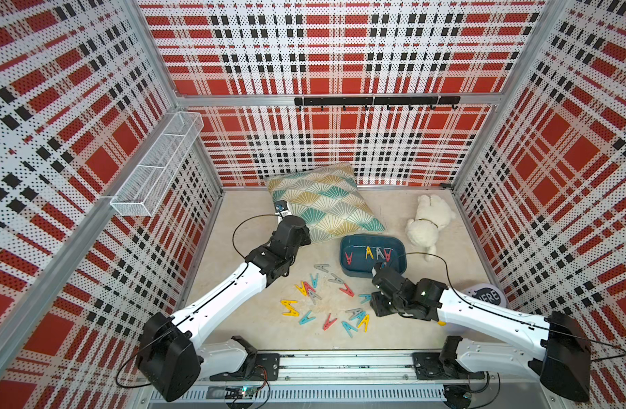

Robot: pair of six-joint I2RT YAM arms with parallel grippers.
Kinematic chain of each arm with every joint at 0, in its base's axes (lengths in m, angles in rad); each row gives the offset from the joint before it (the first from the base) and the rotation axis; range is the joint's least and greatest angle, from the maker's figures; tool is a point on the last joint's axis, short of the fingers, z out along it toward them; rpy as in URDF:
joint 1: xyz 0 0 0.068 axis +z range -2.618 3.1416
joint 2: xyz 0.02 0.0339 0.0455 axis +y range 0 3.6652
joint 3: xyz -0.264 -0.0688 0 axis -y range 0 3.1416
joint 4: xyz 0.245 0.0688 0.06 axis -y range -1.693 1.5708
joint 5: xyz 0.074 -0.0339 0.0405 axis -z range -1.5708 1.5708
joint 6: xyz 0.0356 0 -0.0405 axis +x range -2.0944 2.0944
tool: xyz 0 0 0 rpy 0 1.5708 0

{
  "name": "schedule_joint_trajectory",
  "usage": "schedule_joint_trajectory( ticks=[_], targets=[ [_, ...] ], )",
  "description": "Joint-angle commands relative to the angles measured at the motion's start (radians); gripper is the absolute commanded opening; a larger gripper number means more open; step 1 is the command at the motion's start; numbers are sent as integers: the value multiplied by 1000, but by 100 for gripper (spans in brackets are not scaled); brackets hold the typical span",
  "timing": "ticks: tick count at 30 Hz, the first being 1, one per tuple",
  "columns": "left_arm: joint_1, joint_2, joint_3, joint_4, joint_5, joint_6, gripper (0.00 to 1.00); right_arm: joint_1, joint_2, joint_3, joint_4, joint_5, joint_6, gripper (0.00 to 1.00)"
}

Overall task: Put the clothespins into the storage box
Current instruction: Pick up the clothespin from the center of the board.

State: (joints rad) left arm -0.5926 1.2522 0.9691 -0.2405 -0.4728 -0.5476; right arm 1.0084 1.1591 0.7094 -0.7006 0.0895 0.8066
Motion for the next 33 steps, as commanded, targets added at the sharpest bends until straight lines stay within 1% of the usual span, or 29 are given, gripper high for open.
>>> schedule_joint_trajectory(
  ticks=[1,6,12,17,21,30,33],
  targets=[
    [-7,-5,-8,1,-14,-9,31,65,38,-11,38,-19,122,42],
    [-14,-4,-9,0,-15,-9,31,128,137,-1,59,-29,174,43],
    [-16,-13,-8,0,-27,-8,31,163,210,-12,108,-48,204,43],
    [-15,-10,-1,0,-27,-2,31,176,260,-4,107,-34,210,41],
    [-13,-10,5,0,-27,1,31,177,284,-5,79,-7,216,37],
    [-13,-5,14,-2,-27,5,31,174,299,-8,31,68,232,21],
    [-14,-4,17,-2,-26,6,31,173,319,0,-5,93,226,18]
  ],
)
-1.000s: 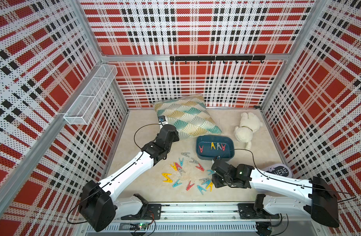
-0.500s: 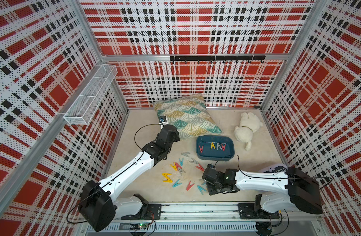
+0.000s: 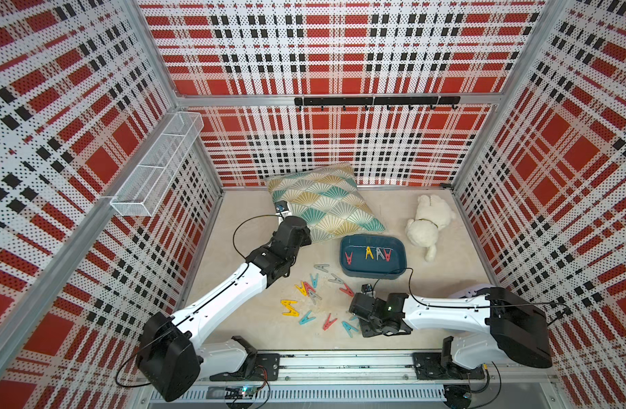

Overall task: Put the clothespins into the storage box
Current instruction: Pick up the clothespin from the center of the board.

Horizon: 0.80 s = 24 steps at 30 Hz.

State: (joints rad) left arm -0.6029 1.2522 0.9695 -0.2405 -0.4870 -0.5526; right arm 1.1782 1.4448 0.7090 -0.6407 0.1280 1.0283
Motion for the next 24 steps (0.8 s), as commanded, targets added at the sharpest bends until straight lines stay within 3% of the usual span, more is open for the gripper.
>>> schedule_joint_trajectory(
  ticks=[1,8,17,21,24],
  targets=[
    [-1,-4,18,-2,-12,12,31,2,35,3,-77,63,2,17],
    [0,3,27,-5,-15,16,31,-38,-57,13,-167,107,-30,4],
    [3,29,38,-5,-12,16,31,-213,-254,212,-335,234,-211,4],
    [-2,56,51,-2,-4,20,31,-335,-196,339,-240,208,-378,4],
    [-10,68,56,3,-4,19,31,-409,-69,422,-144,174,-483,4]
  ],
)
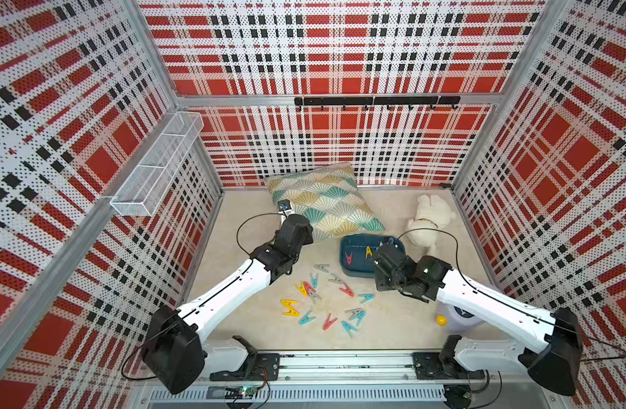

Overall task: Put the clothespins into the storage box
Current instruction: Pick up the clothespin from the center of the board, then place the clothespin in the storage box.

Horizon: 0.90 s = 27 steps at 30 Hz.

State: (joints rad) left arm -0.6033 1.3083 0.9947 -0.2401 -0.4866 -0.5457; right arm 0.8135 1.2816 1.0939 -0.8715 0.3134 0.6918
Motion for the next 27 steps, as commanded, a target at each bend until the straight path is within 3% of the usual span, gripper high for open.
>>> schedule_joint_trajectory(
  ticks=[1,6,12,27],
  targets=[
    [-11,12,31,2,-5,13,31,-65,150,71,113,-30,-187,4],
    [-18,8,30,2,-15,13,31,-119,366,187,214,-103,-261,4],
    [-18,-6,36,-12,-31,15,31,-165,519,217,283,-178,-289,4],
    [-18,-35,30,-31,-49,13,31,-200,677,189,352,-129,-285,3]
  ],
)
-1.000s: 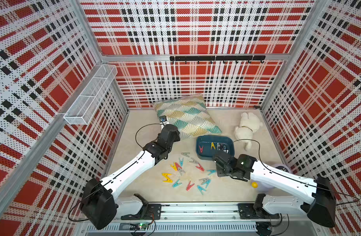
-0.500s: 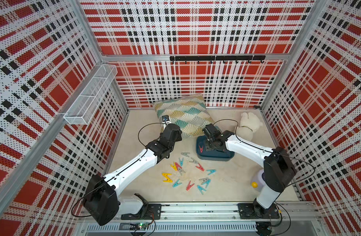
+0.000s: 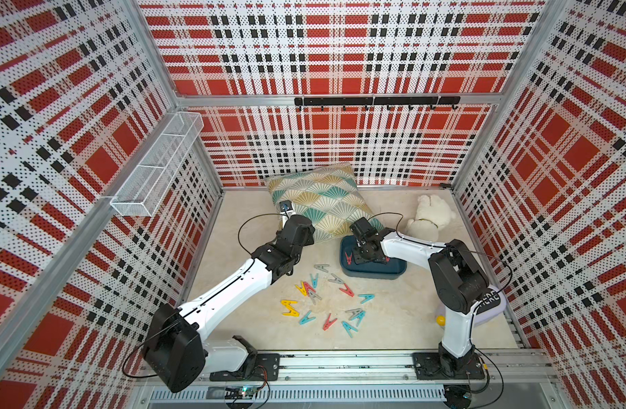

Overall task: Put the clothespins into the storage box
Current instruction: Place the clothespin in the storage box, then pick up the clothespin from the center of the board.

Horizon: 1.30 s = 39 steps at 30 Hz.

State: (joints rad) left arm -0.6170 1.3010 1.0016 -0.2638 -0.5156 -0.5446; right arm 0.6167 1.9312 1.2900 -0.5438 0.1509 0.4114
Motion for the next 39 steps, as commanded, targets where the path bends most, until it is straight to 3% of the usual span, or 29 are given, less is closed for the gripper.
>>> schedule_joint_trajectory(
  ticks=[1,10,21,28,32,39],
  targets=[
    [-3,-29,23,-9,-20,12,31,-3,32,-7,23,39,-5,4],
    [3,-39,20,-17,-24,15,31,-5,48,-11,-8,136,-21,7],
    [2,-36,23,-19,-23,15,31,-6,-45,6,-14,115,-15,24],
    [0,-38,28,-19,-21,14,31,-3,-222,17,-77,87,-78,30],
    [0,-38,31,-27,-21,16,31,-2,-351,-35,-128,-17,-146,33],
    [8,-36,35,-43,-28,15,32,55,-628,-244,-262,-114,46,37]
  ],
)
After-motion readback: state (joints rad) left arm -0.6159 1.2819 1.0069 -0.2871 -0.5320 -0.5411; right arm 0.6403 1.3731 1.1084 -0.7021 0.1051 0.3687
